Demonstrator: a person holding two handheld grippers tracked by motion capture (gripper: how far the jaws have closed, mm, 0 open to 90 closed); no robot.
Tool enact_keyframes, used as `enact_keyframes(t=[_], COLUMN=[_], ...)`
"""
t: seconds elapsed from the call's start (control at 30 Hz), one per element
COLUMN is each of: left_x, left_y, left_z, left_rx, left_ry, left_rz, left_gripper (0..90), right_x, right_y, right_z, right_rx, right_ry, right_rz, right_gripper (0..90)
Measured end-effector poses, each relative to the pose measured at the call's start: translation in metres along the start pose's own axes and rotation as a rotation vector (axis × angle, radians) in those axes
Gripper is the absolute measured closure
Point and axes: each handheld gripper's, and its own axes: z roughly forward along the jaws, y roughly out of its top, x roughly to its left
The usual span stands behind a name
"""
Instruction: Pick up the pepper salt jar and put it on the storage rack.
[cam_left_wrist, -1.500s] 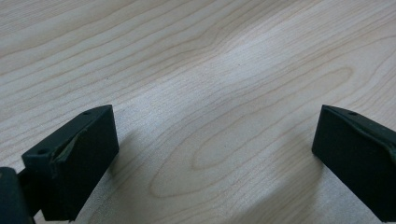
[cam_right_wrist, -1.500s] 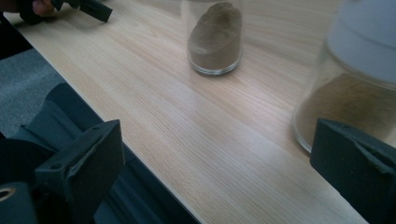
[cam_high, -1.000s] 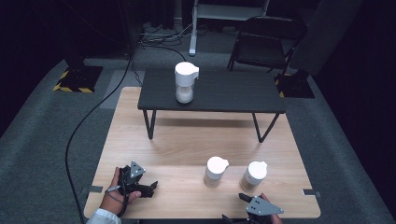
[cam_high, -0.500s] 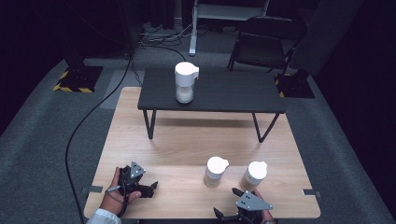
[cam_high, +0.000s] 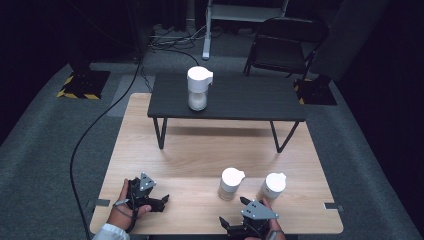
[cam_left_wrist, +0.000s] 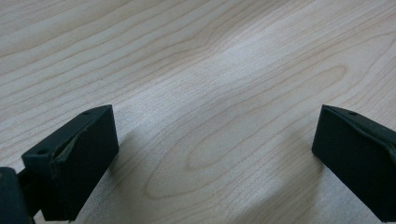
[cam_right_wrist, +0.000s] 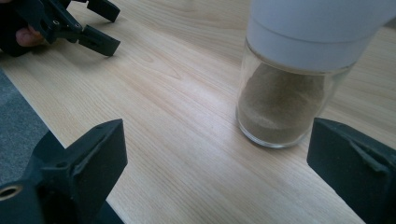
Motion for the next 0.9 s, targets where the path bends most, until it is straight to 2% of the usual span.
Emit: enact_keyframes(t=[0.17, 0.33, 0.77, 0.9], left_x=[0.000, 0.000, 0.000, -0.001], left_y=[0.000, 0.000, 0.000, 0.000], left_z=[0.000, 0.000, 0.000, 0.000], left_rx=[-0.001, 0.000, 0.000, -0.001], left_ry=[-0.002, -0.002, -0.001, 0.000], left_rz=[0.001, -0.002, 0.000, 0.000], left_gripper=[0.4, 0.4, 0.4, 0.4], right_x=[0.000, 0.003, 0.010, 0.012], right_y=[0.003, 0.007, 0.011, 0.014], right_z=[0.006, 0.011, 0.025, 0.029], right_rx=[0.016, 0.025, 0.033, 0.043], right_ry=[-0.009, -0.052, -0.097, -0.113], right_rz=[0.009, 0.014, 0.030, 0.063], right_gripper=[4.9, 5.0, 5.5, 5.9])
